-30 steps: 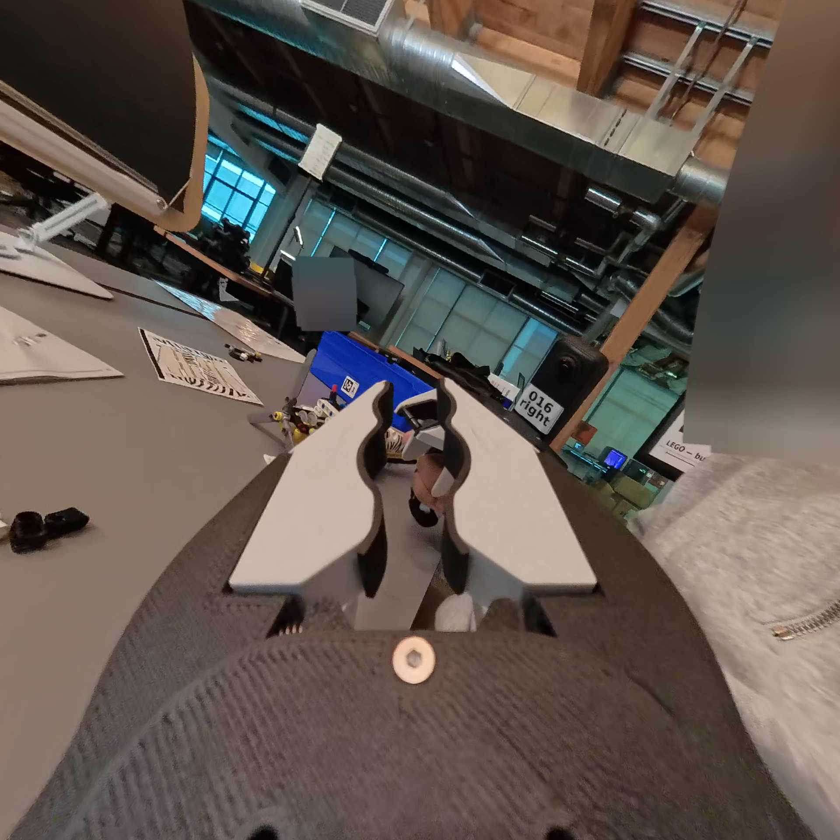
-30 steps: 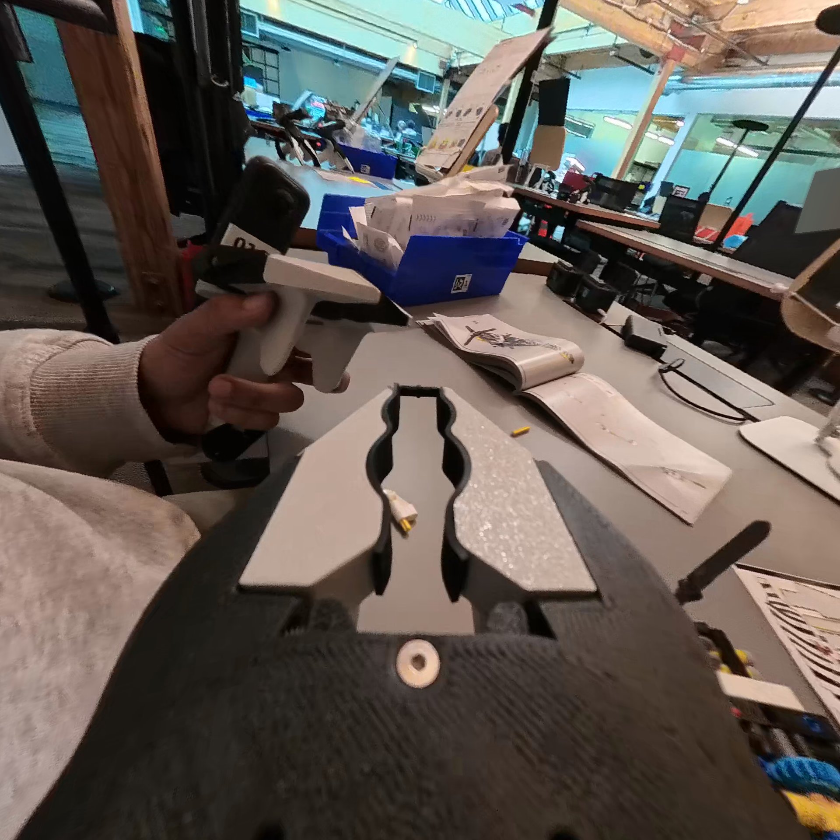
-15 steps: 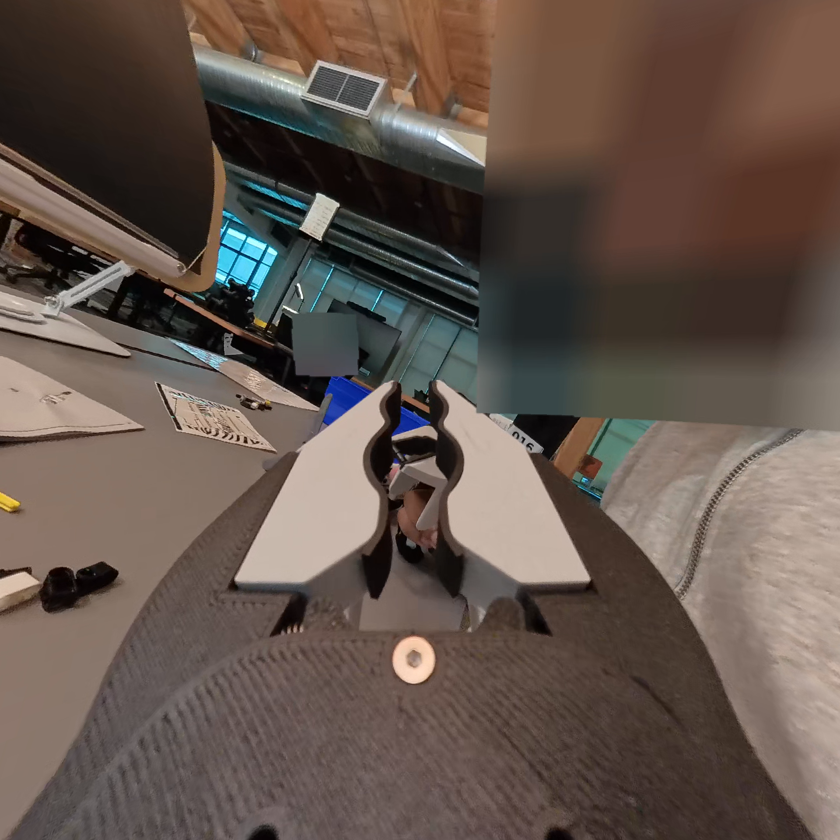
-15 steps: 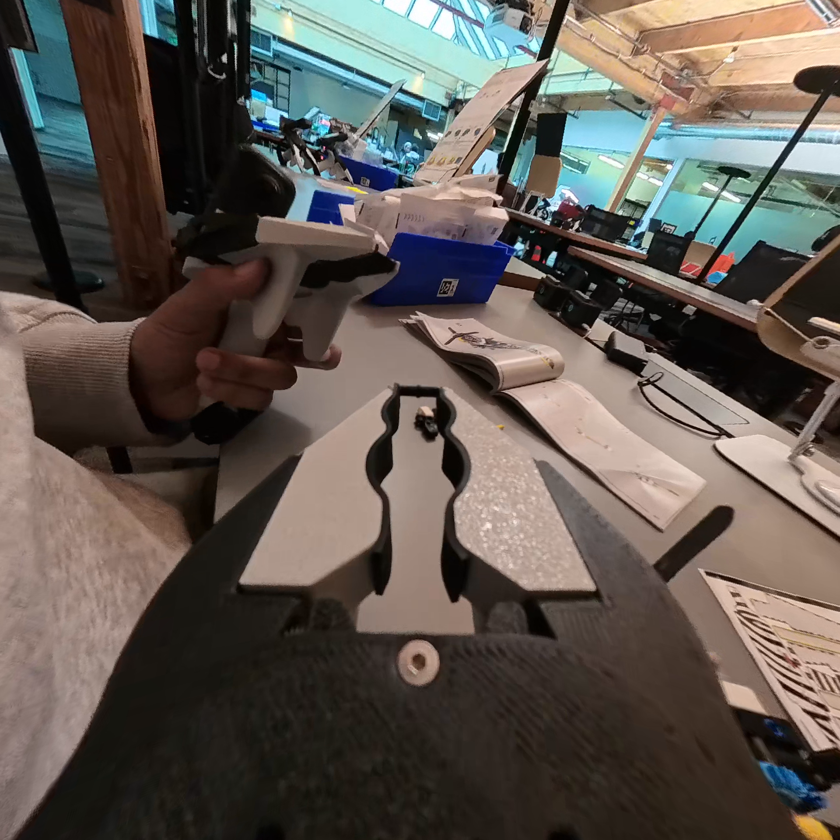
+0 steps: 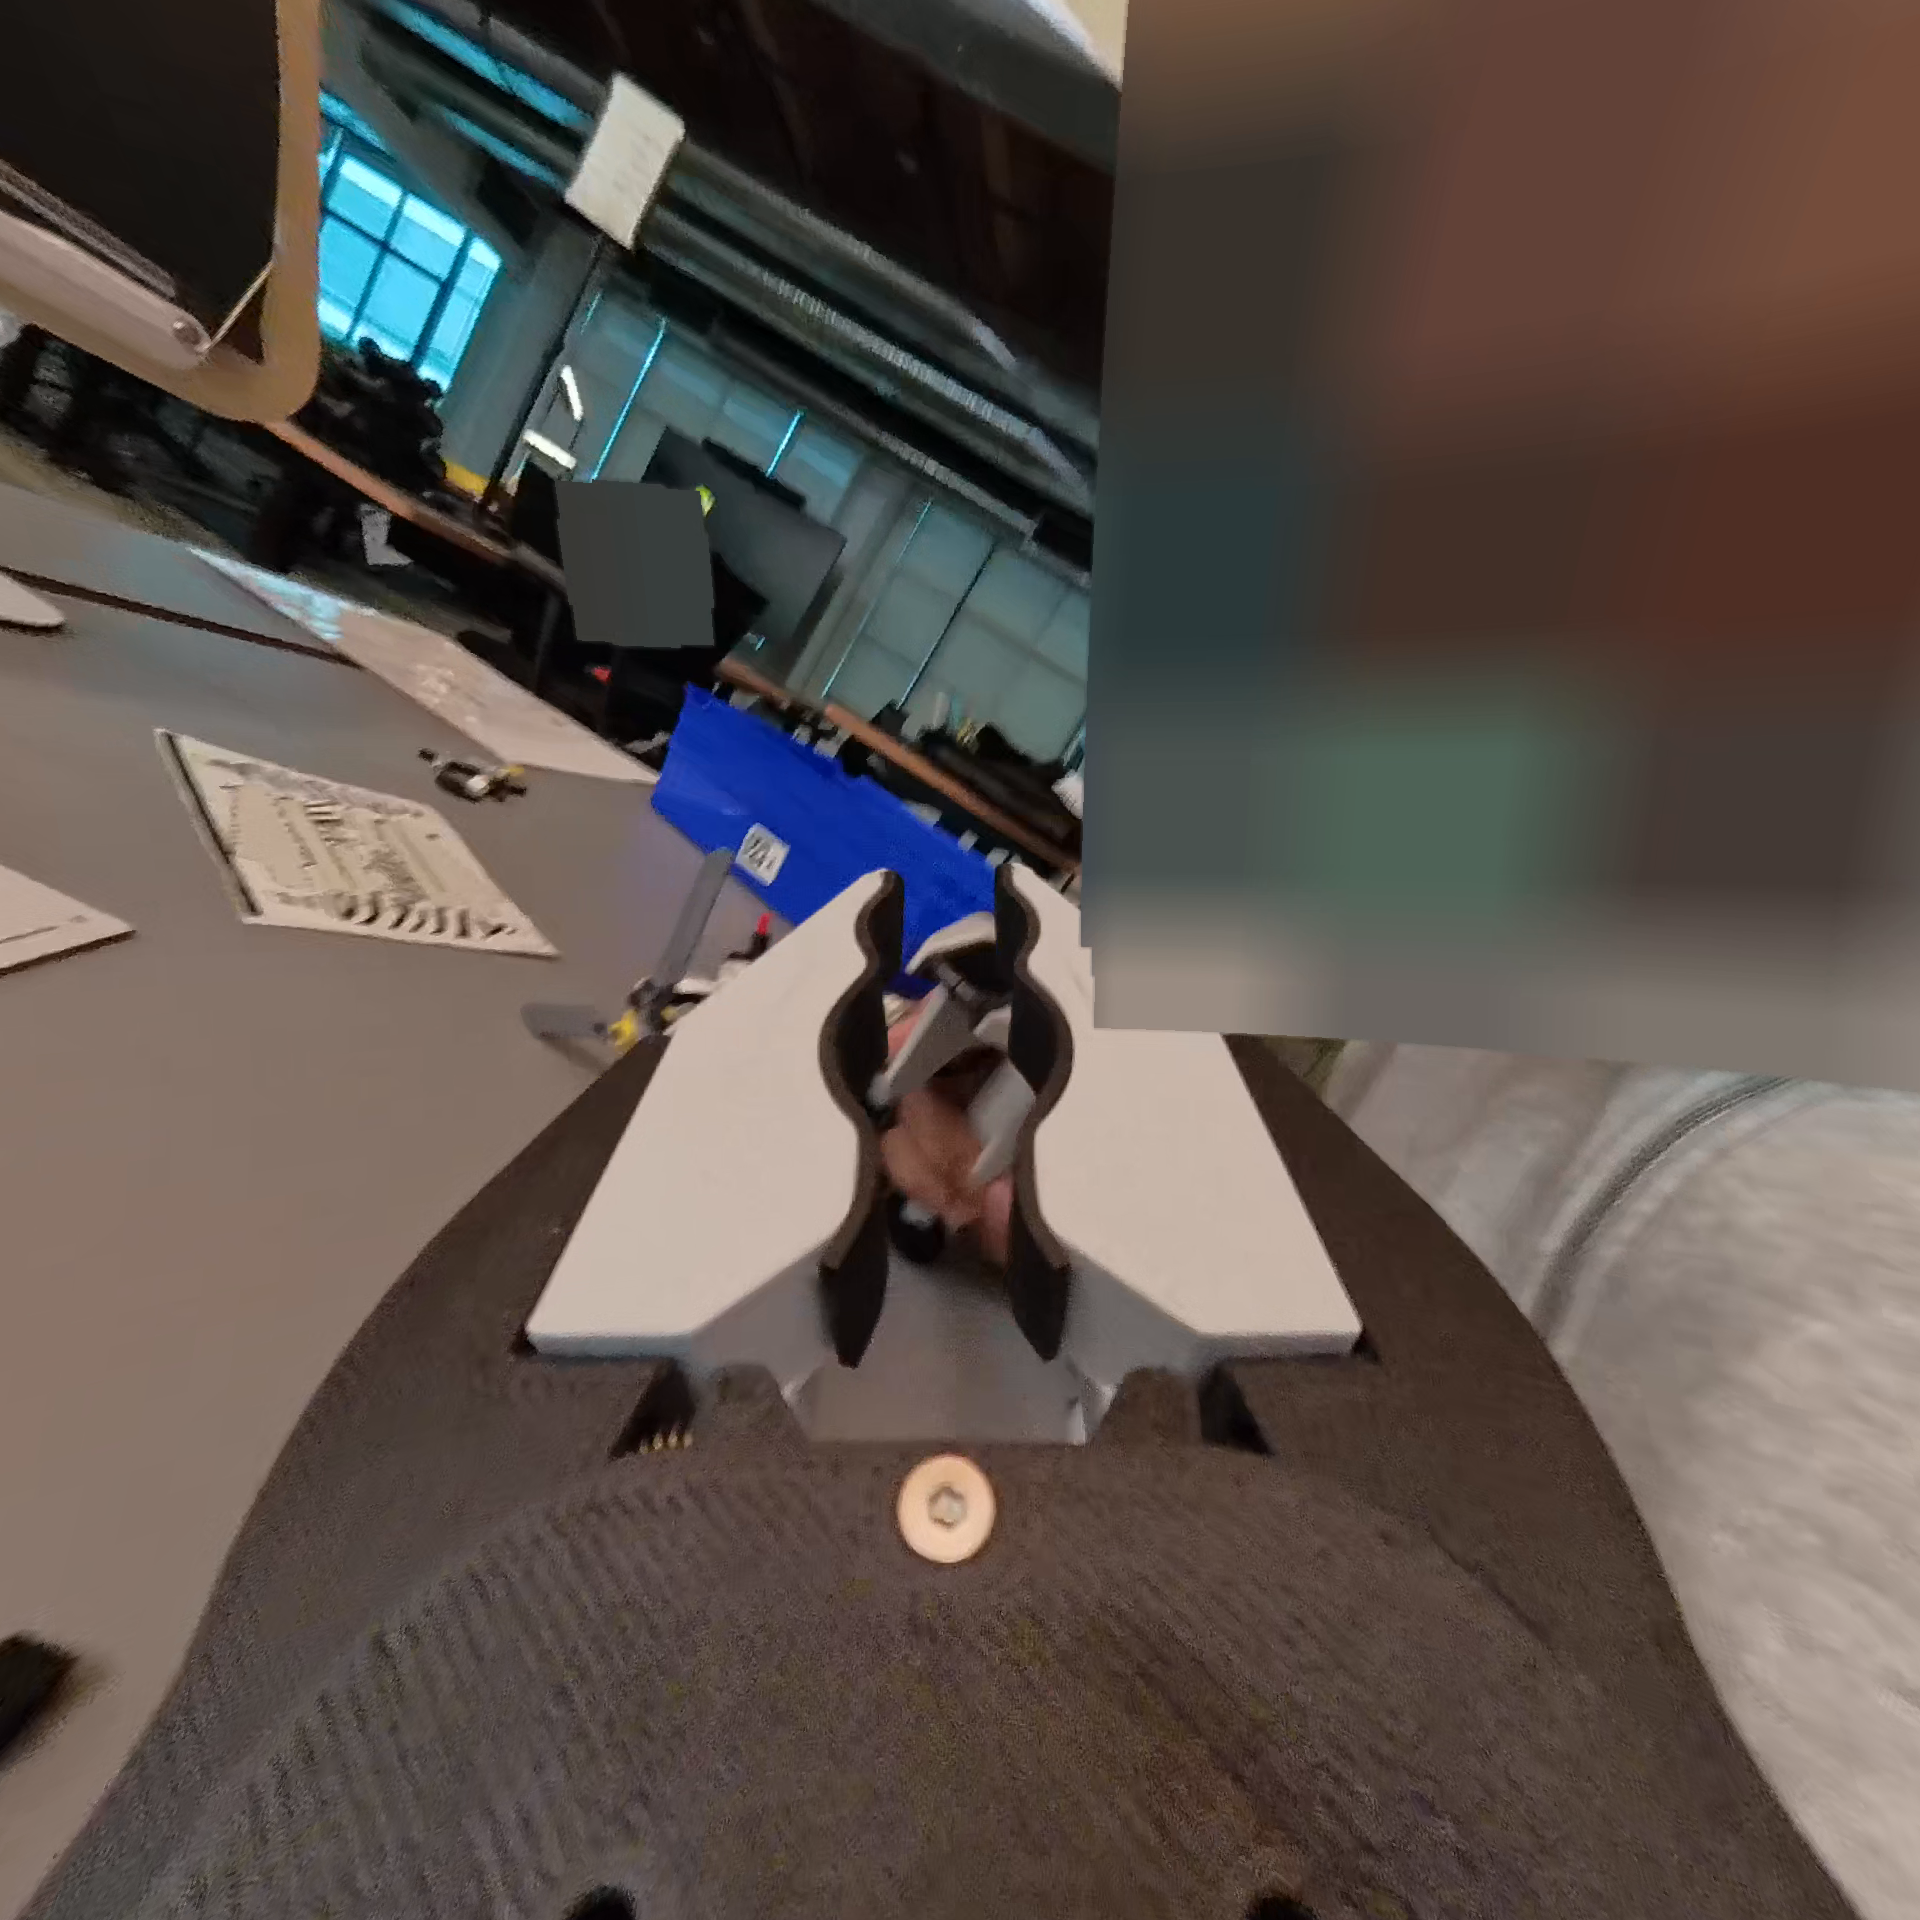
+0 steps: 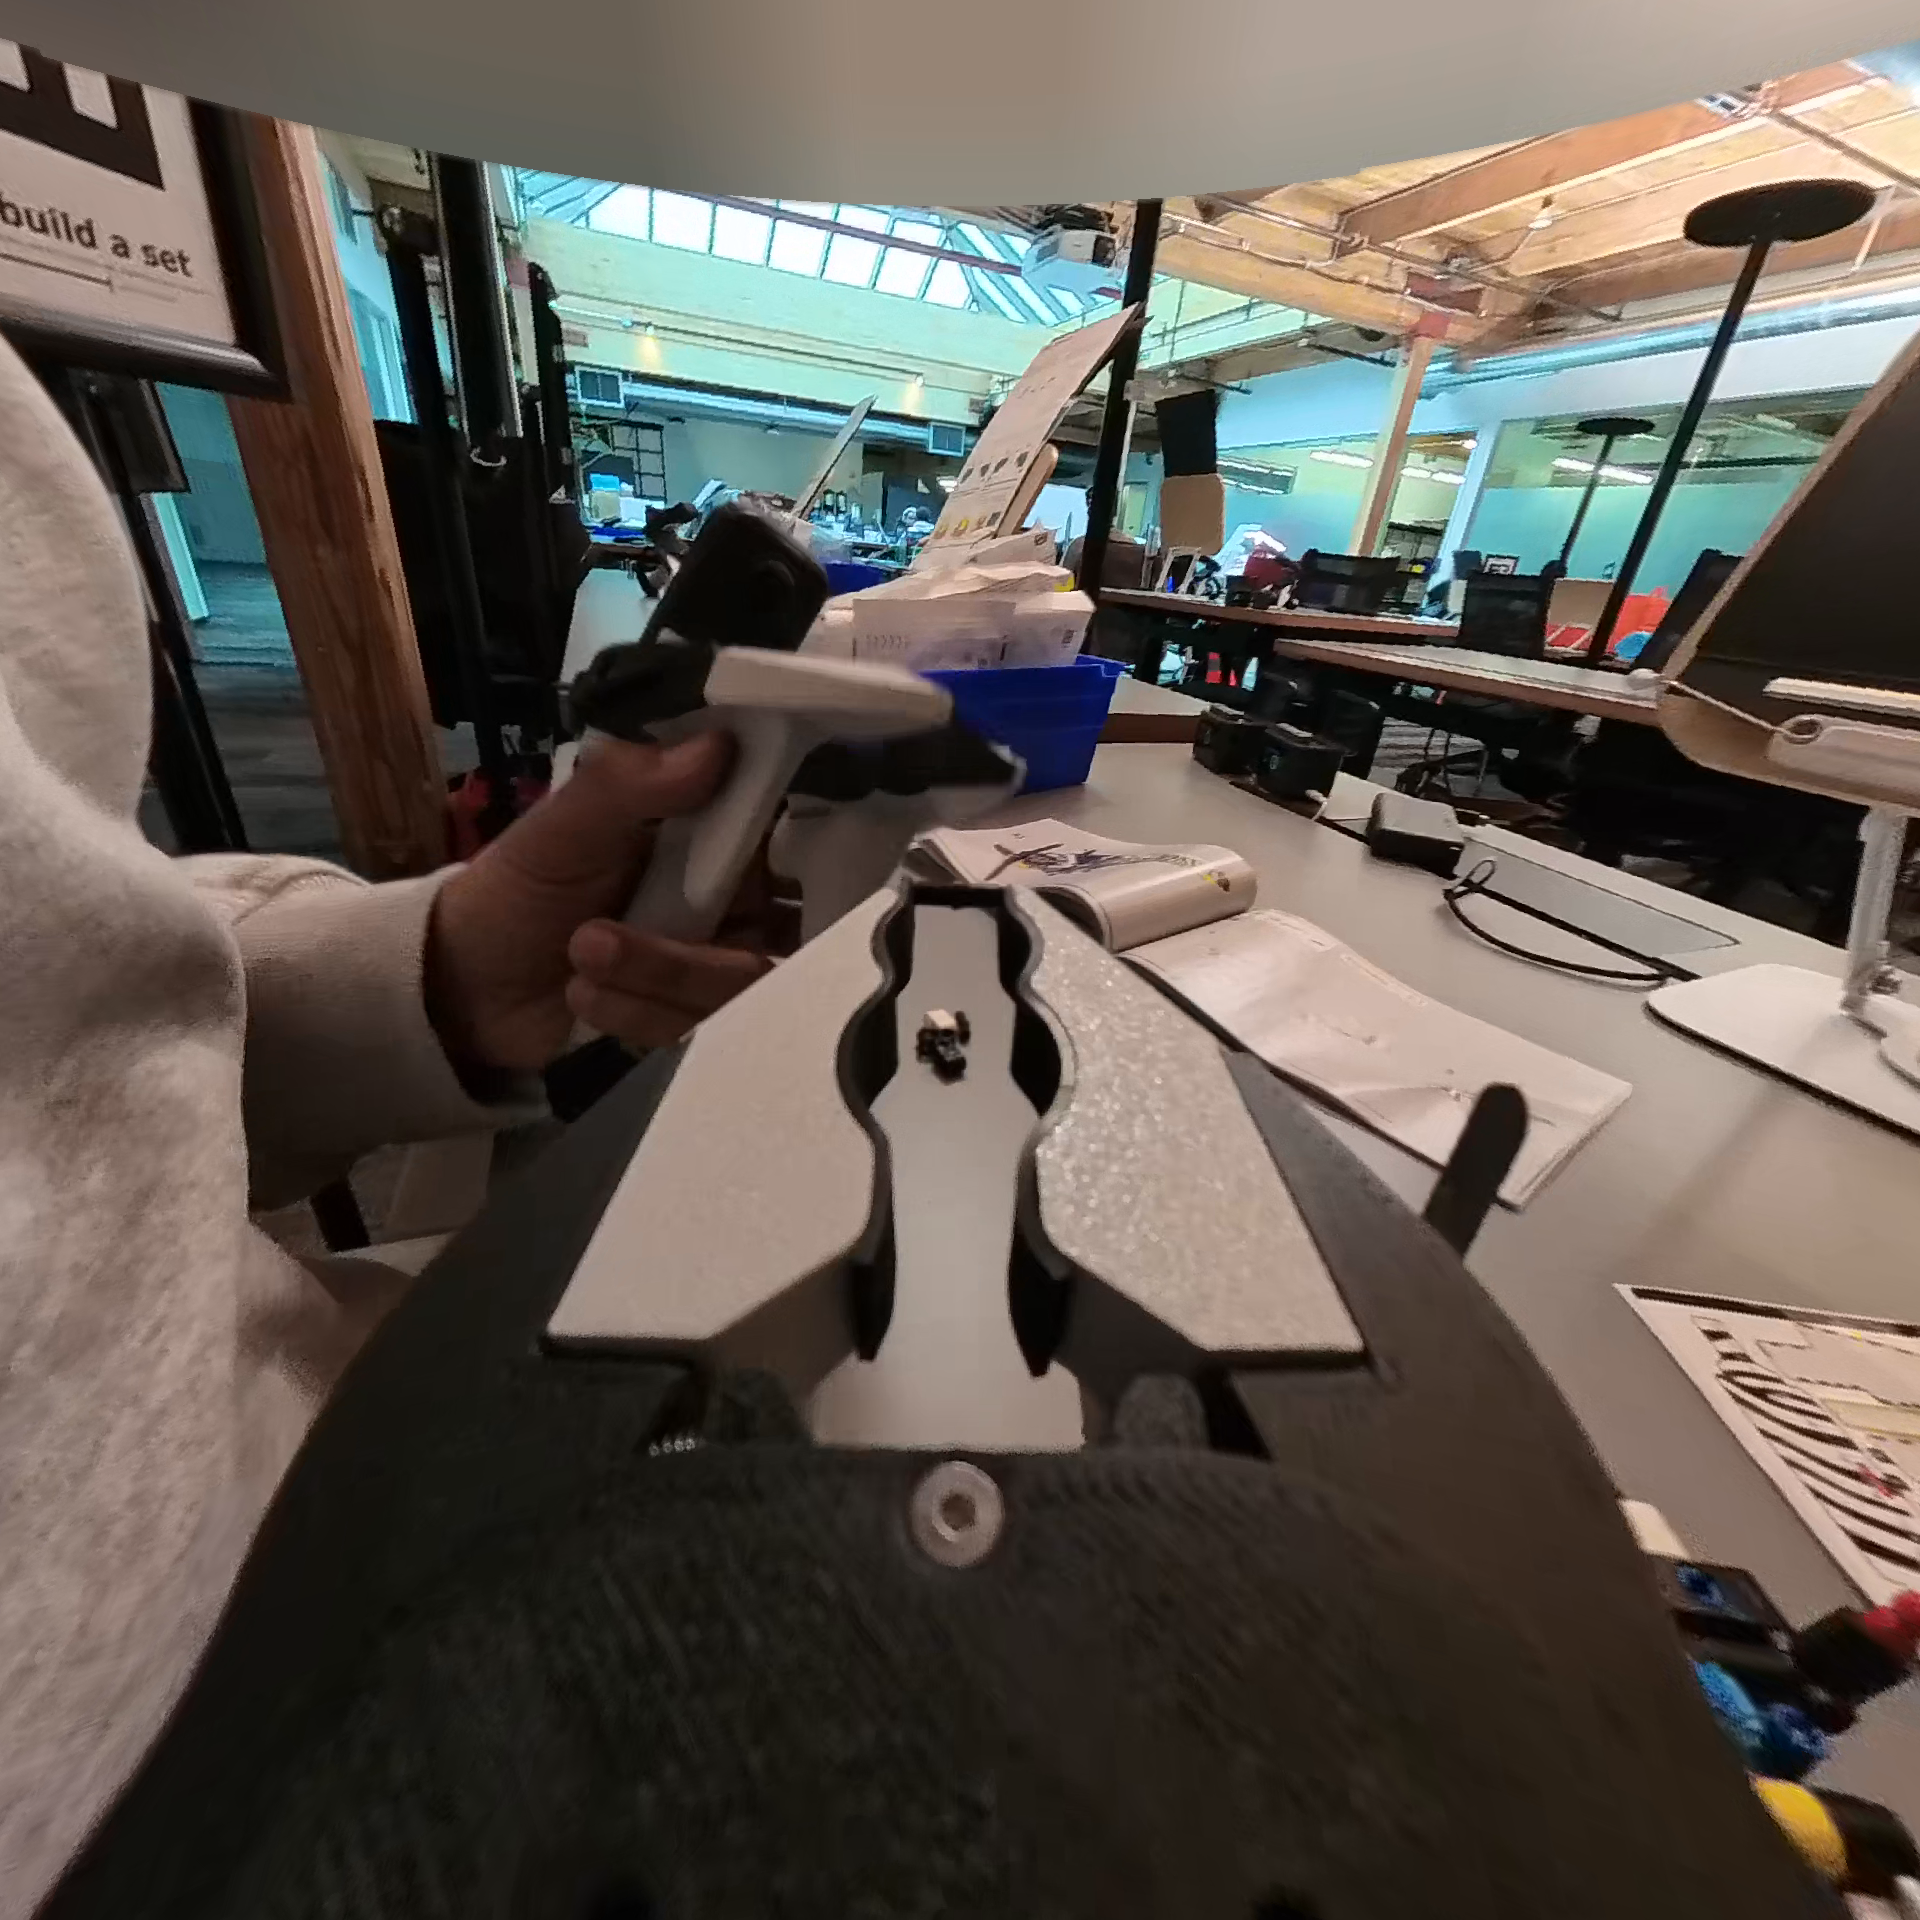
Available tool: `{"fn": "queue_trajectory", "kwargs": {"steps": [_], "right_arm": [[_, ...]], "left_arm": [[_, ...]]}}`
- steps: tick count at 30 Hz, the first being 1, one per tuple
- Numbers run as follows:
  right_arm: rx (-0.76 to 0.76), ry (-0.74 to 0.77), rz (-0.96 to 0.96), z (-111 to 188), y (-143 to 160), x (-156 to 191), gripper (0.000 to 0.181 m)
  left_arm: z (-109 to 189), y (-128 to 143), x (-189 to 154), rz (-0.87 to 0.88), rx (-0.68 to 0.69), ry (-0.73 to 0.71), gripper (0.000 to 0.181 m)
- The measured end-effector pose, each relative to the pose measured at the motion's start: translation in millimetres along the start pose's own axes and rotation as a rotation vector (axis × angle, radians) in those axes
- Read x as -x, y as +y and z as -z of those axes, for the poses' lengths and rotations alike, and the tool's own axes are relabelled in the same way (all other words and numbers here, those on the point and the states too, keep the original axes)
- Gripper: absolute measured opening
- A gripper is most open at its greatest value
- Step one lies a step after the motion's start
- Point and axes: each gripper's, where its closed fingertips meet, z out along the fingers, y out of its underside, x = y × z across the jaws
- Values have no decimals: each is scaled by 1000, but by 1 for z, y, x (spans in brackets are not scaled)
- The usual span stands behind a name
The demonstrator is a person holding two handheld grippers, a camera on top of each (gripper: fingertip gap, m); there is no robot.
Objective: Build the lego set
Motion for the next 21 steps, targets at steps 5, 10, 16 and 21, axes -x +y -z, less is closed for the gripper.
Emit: {"fn": "queue_trajectory", "kwargs": {"steps": [5,10,16,21], "right_arm": [[-11,14,-16,0,-1,-5,13],[-19,32,-5,-1,-2,-8,13],[11,23,26,-7,2,-4,13],[14,24,37,-7,3,-3,13]], "left_arm": [[12,-8,3,-91,-133,-16,6],[14,-10,-3,-145,-161,-7,5],[-1,12,-9,-197,-23,10,10],[-11,30,-16,-275,77,18,19]]}}
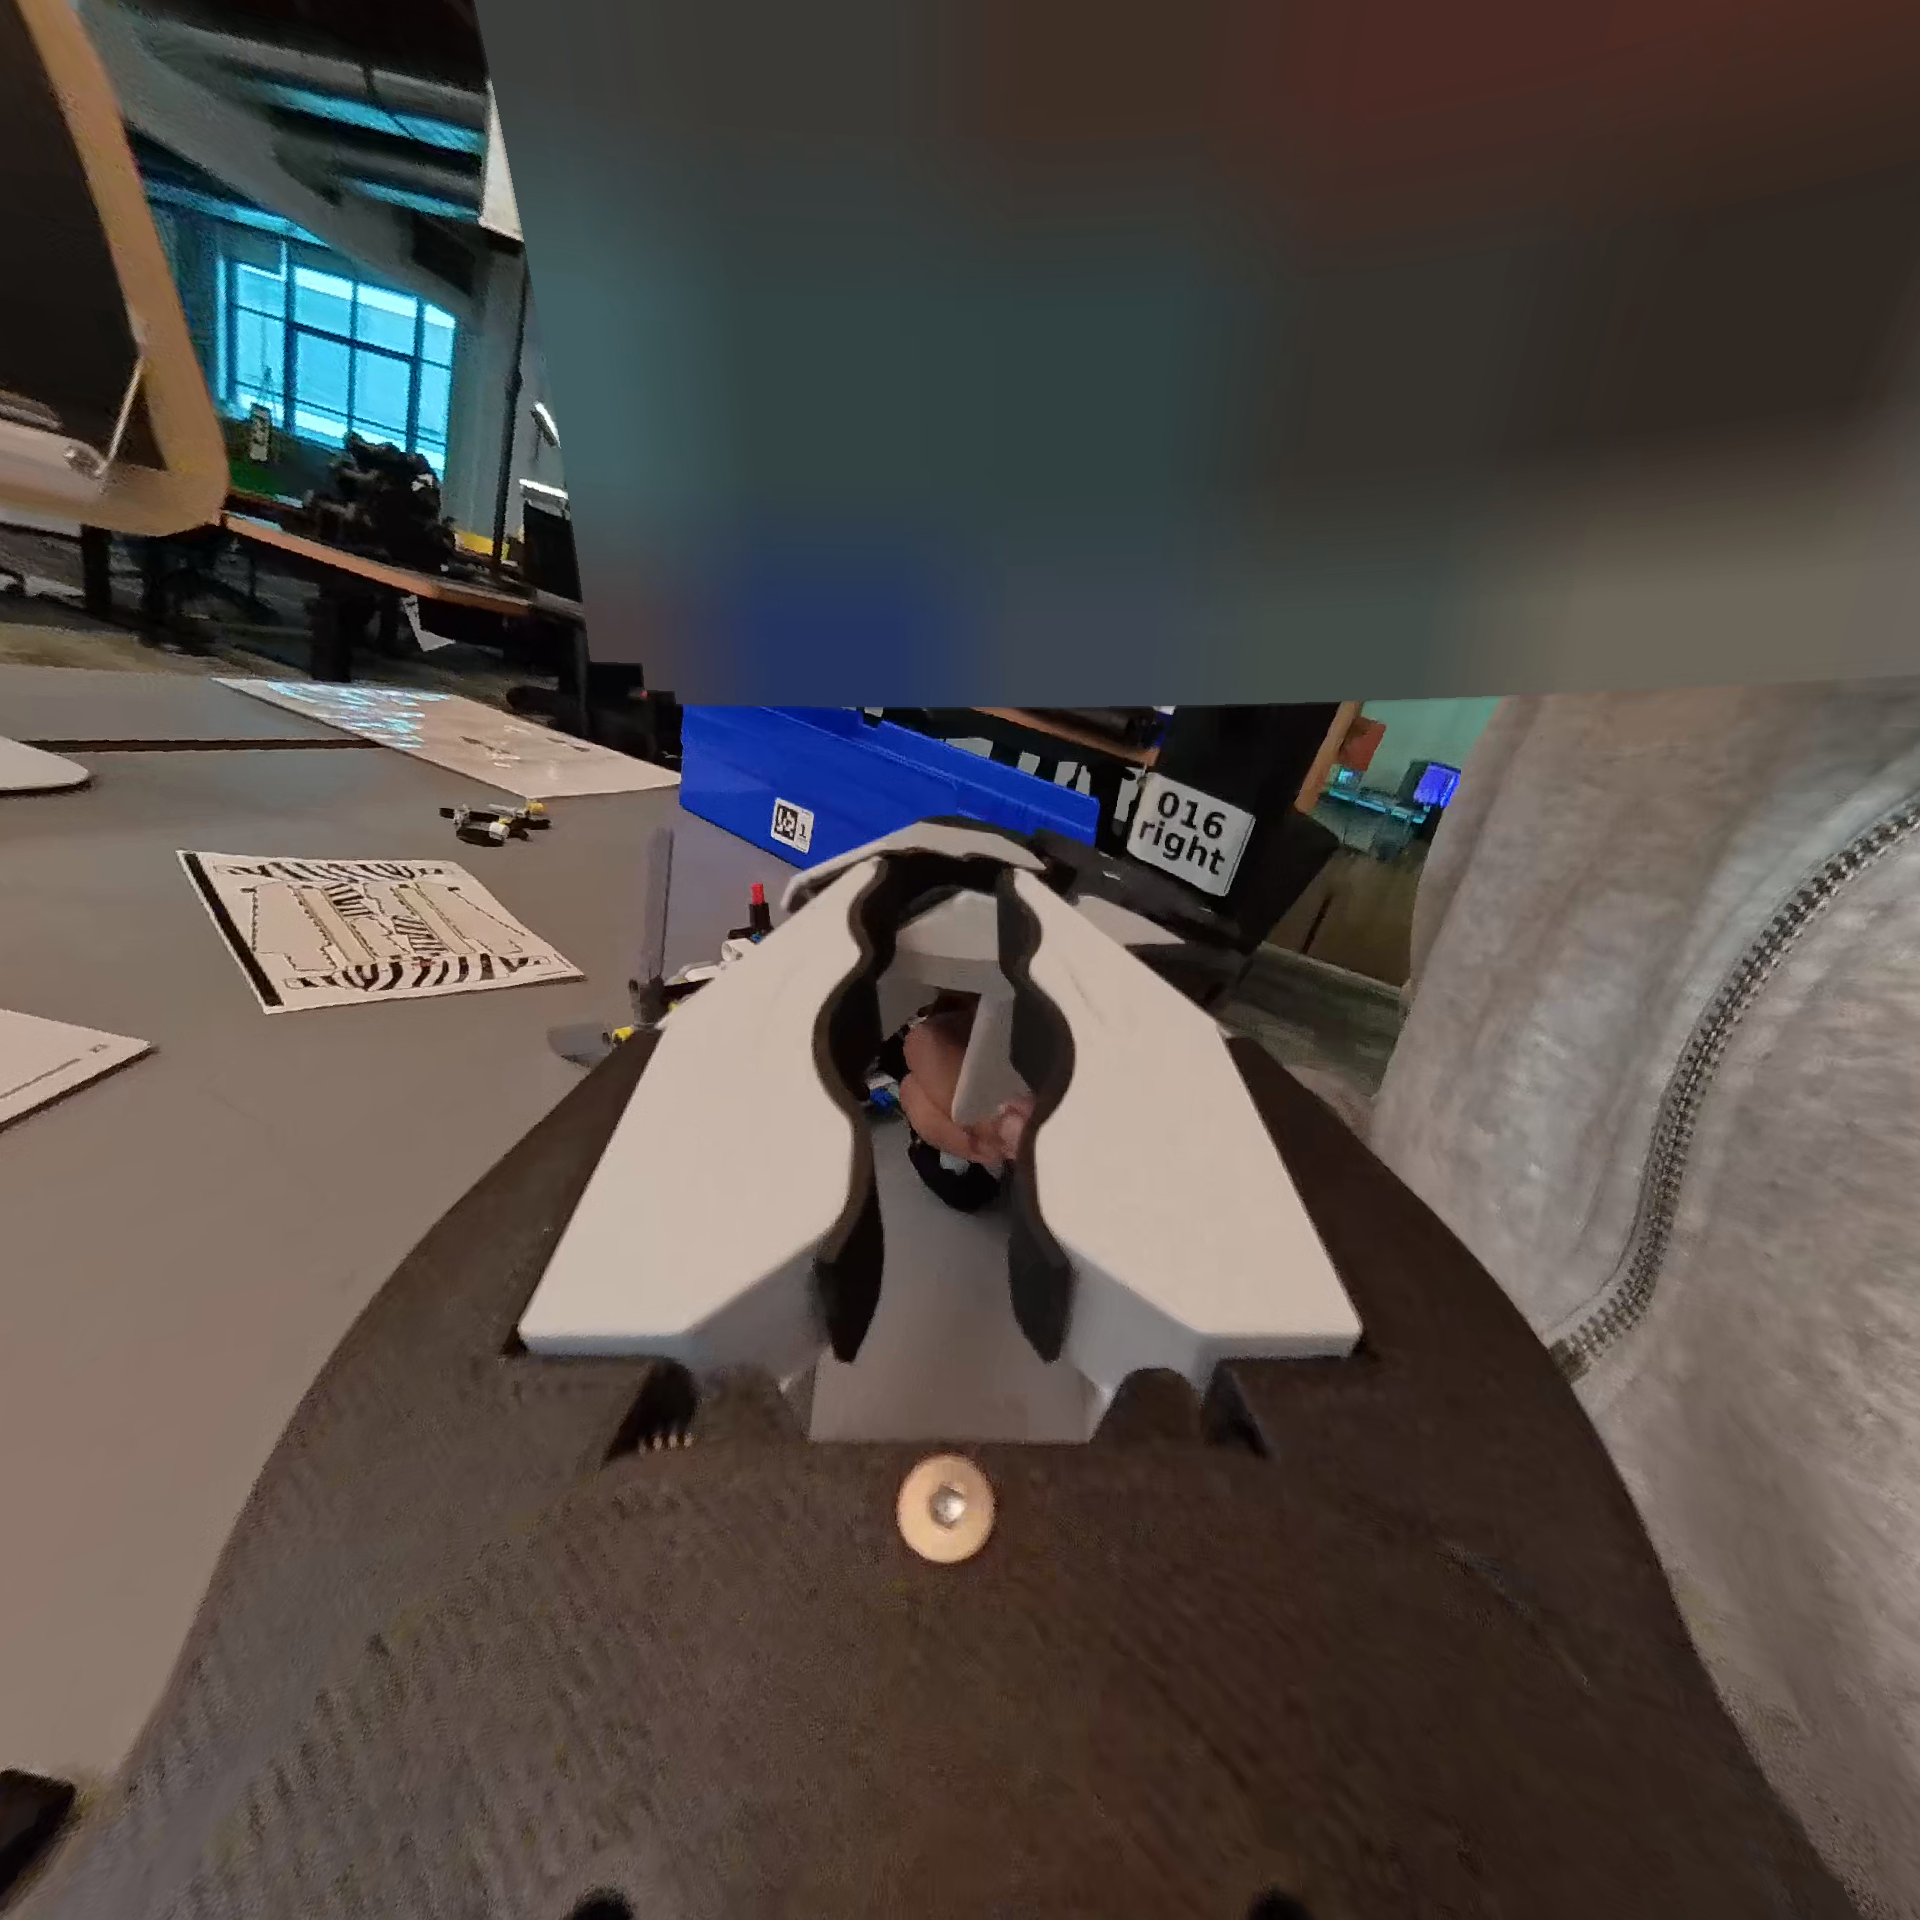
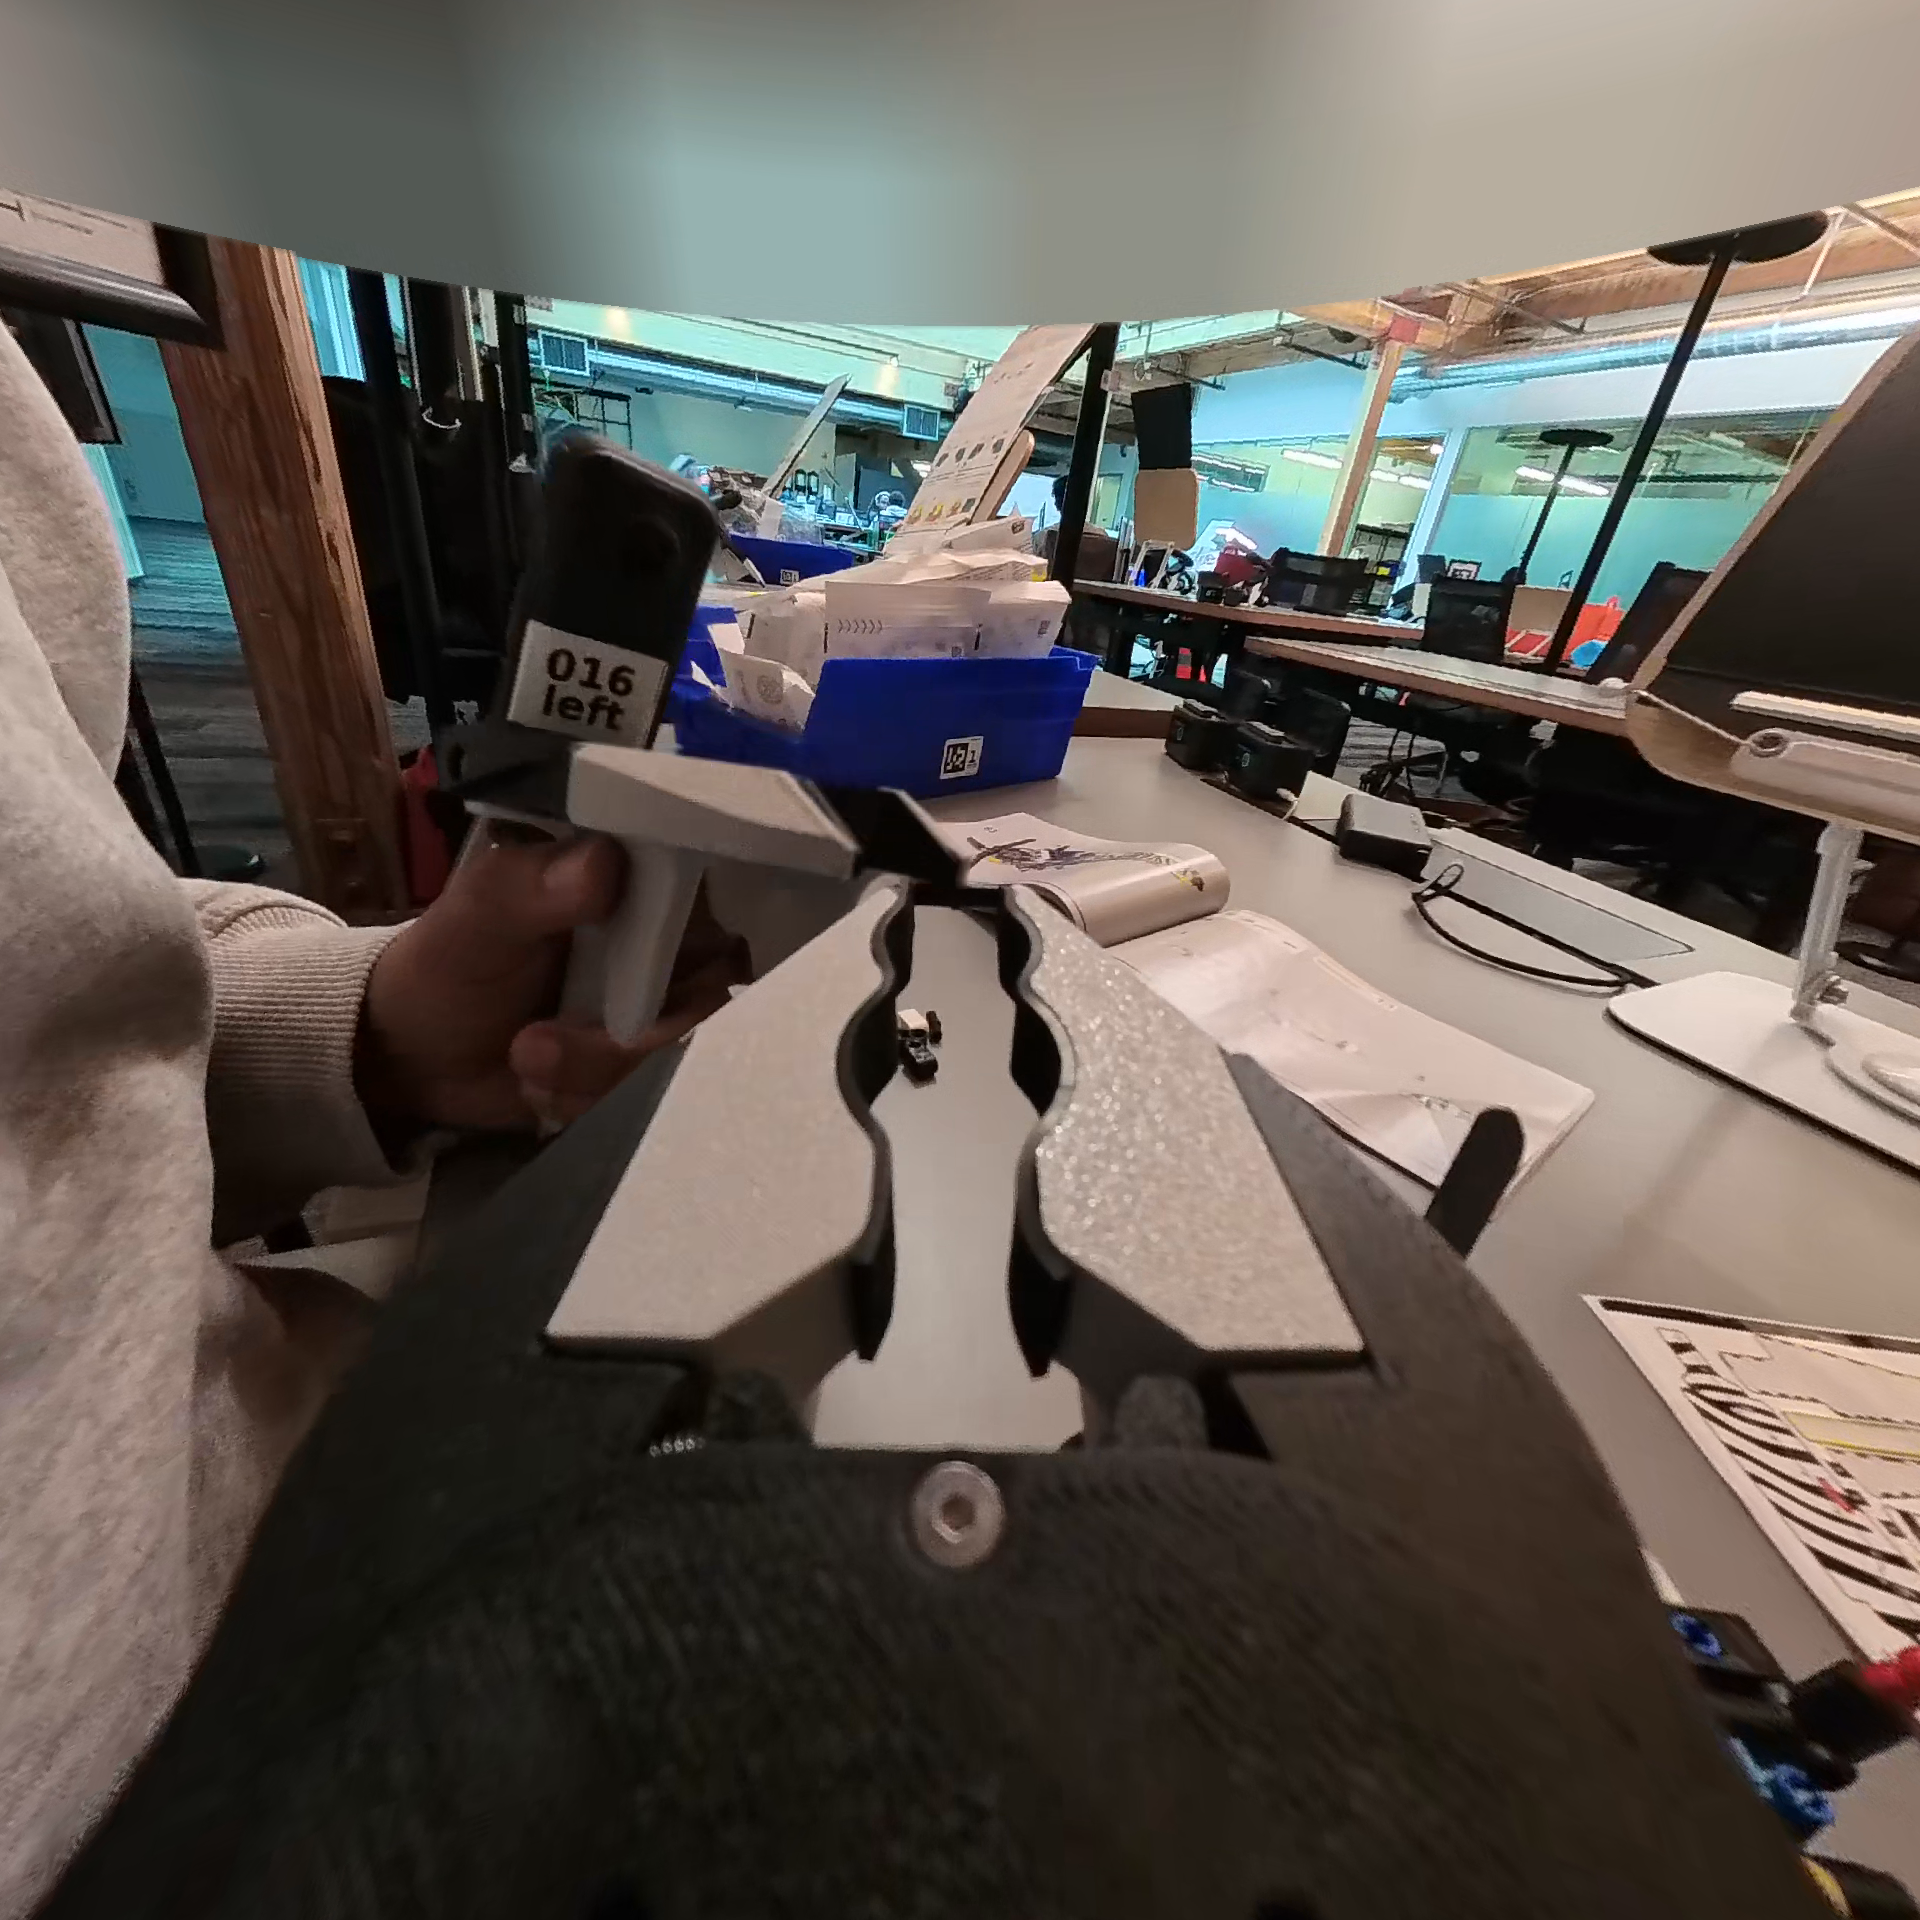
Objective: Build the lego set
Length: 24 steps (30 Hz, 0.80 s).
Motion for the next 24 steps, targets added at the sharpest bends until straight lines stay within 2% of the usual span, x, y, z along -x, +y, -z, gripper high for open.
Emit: {"fn": "queue_trajectory", "kwargs": {"steps": [18,24], "right_arm": [[-22,27,-12,4,-4,-5,13],[-36,4,-11,3,-6,0,13]], "left_arm": [[2,-4,3,42,-34,5,19],[4,-7,8,28,-58,-34,21]]}}
